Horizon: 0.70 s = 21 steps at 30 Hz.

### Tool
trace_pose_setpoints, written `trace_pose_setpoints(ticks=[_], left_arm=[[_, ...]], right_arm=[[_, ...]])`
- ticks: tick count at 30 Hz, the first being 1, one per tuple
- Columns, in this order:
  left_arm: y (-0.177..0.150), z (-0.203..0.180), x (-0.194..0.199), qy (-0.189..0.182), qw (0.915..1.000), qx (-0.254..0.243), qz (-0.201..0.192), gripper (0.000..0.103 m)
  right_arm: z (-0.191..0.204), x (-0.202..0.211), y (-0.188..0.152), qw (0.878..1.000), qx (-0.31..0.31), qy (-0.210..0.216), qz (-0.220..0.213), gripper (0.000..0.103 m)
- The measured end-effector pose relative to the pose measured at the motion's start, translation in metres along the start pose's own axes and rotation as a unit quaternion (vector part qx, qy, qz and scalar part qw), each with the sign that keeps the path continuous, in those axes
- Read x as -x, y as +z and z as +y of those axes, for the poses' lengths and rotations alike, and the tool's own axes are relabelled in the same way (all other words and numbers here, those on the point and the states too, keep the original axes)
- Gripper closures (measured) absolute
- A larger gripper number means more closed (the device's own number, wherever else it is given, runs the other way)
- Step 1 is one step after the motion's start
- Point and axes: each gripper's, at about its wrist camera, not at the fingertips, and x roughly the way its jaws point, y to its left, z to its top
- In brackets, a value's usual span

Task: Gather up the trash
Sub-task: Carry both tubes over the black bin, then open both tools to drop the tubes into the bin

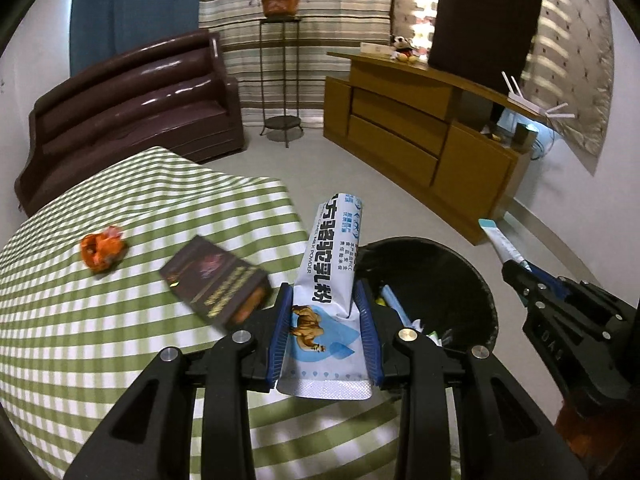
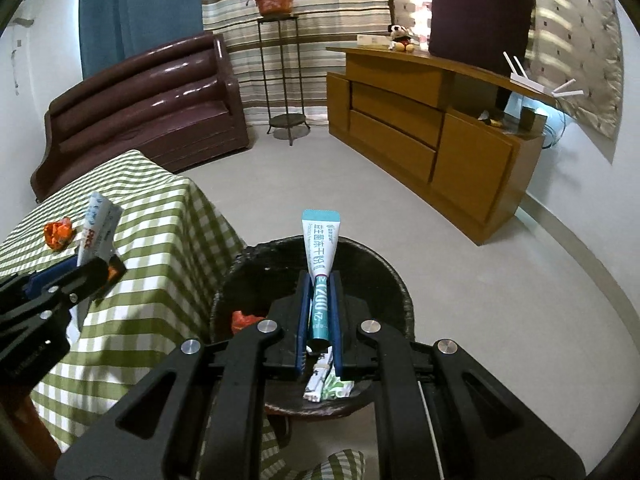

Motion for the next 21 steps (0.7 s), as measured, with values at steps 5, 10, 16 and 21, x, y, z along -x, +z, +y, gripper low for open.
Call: trace_pose_setpoints(ticks=[5,10,16,21], left_arm=[[0.005,-0.015,-0.018,-0.003,0.9999,-0.014,0.005,0.07],[0.007,-0.025,-0.037,0.001,0.9996,-0.023,0.013,0.07],[0.009,-0.03,-0.056,0.006,0.9993,-0.028,0.024,0.069],[0.01,-0.035,-0.064,0.012,0.9989,-0.032,0.031,0.063]], right_arm=[[-0.007,-0.009,-0.001,1.0,-0.007,-0.004,0.006,0.093],[-0.013,-0.021,0.0,1.0,-0.016,-0.008,0.012,0.093],[-0.02,-0.036,0.002,1.0,-0.024,-0.012,0.016,0.093],[-0.025,-0.048,0.003,0.999,-0.031,-0.015,0.021,0.092]])
